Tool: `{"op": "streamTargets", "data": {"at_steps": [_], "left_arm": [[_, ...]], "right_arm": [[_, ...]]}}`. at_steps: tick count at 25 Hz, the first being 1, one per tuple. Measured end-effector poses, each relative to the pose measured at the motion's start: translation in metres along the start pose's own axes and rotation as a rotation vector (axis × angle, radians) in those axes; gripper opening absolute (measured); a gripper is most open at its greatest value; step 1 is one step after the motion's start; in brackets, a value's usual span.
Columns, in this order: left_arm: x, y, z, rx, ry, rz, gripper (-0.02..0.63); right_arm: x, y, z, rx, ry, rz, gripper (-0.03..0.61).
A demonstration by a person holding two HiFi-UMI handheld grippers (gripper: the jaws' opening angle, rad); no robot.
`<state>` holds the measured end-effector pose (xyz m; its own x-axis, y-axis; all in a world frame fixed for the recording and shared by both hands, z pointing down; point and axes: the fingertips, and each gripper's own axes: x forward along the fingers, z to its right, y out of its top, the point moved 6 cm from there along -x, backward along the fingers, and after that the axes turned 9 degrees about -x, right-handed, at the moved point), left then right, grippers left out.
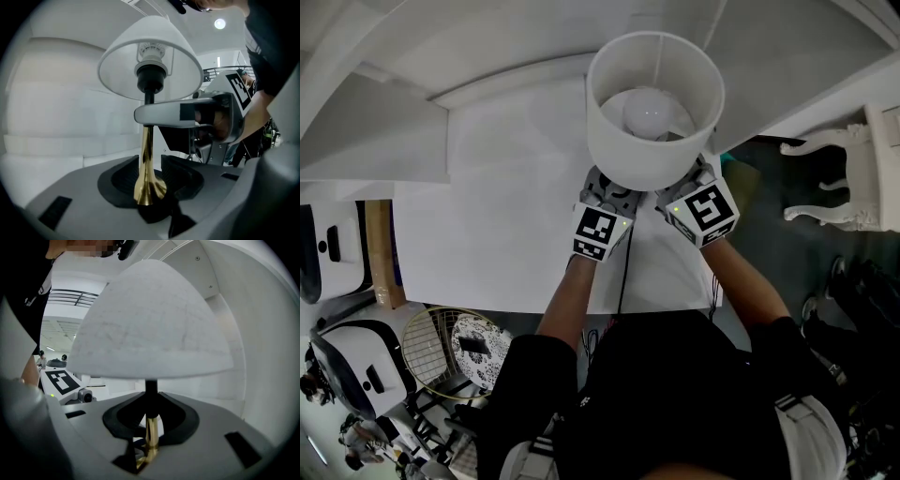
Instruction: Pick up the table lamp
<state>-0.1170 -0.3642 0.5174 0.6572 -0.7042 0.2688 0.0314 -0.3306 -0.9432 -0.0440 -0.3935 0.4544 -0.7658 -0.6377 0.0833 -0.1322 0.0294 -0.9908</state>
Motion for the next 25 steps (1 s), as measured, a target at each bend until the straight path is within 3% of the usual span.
{"op": "streamTargets", "data": {"at_steps": [17, 21, 25], "left_arm": [[0.027, -0.003, -0.004, -0.064, 0.001, 0.019, 0.138], [0.030, 0.003, -0.002, -0.009, 0.017, 0.016, 0.138], [0.032, 0.005, -0.003, -0.005, 0.037, 0.019, 0.138]], "right_arm": [[-0.001, 0.001, 0.000, 0.005, -0.004, 0.009, 0.086], [0.000, 0.002, -0.001, 0.002, -0.005, 0.013, 0.086], [-0.001, 0.001, -0.001, 0.007, -0.008, 0.015, 0.086]]}}
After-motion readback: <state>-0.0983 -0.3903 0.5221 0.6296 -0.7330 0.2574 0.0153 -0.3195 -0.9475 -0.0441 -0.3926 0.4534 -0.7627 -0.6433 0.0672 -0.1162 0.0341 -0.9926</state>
